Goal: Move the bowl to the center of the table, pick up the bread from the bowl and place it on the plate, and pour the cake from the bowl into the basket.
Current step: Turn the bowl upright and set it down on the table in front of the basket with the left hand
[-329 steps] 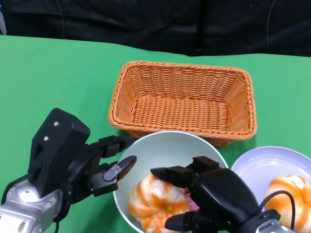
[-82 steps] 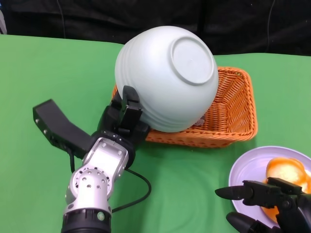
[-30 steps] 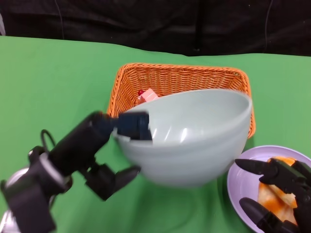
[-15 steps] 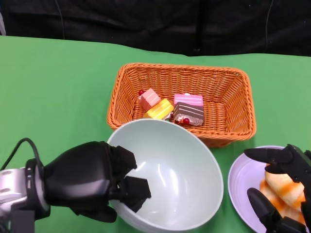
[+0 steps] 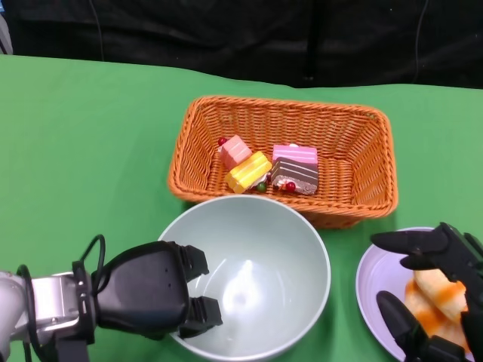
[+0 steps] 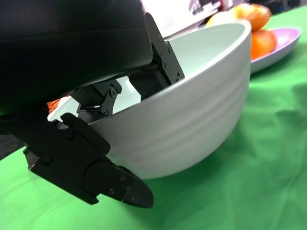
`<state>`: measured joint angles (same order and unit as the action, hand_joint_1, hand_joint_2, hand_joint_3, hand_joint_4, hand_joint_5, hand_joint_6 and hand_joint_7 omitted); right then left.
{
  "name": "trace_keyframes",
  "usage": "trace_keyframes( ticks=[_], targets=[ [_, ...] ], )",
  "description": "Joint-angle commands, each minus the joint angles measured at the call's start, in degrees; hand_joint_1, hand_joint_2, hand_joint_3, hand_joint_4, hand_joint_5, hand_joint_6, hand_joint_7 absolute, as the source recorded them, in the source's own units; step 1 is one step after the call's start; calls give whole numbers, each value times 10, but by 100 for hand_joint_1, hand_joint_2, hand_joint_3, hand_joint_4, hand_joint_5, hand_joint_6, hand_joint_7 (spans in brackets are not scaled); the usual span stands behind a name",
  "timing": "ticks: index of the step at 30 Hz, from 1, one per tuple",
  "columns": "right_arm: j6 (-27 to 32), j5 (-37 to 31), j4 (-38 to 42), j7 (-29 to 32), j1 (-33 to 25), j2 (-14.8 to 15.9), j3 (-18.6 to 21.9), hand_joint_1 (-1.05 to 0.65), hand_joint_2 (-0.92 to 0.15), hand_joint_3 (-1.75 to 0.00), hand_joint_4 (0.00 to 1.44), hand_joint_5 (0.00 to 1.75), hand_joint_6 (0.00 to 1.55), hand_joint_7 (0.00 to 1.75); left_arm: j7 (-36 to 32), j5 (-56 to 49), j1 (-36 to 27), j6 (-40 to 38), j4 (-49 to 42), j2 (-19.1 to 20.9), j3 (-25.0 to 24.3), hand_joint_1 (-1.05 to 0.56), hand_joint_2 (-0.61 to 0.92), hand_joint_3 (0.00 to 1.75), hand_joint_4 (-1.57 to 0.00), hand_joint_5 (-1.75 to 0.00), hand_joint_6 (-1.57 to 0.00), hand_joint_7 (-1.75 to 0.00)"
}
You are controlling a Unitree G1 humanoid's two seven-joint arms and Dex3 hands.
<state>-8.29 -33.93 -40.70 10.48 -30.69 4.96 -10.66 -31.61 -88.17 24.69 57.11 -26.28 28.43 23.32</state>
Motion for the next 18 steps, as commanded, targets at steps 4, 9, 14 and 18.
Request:
trace_keyframes(
  ticks=[4, 9, 14, 18],
  targets=[
    [-56, 19, -14, -17, 12, 16, -36, -30, -63, -80, 32, 129, 32, 101, 285, 244, -3, -9, 16, 34, 33, -35, 91, 12, -73, -80, -87, -5],
    [-57, 56, -6, -47, 24, 28, -38, -31, -65, -79, 28, 131, 29, 103, 664, 584, -50, -216, 191, 74, 38, -58, 92, 18, -28, -34, -43, 0],
    [-59, 75, 7, -66, 31, 33, -34, -30, -65, -75, 29, 133, 29, 103, 867, 765, -40, -400, 311, 116, 18, -75, 92, 23, -10, -22, -28, 0],
    [-56, 93, 11, -80, 30, 33, -34, -29, -66, -72, 28, 132, 29, 101, 940, 897, -33, -484, 334, 131, -13, -79, 92, 23, -12, -23, -31, -2]
  ],
)
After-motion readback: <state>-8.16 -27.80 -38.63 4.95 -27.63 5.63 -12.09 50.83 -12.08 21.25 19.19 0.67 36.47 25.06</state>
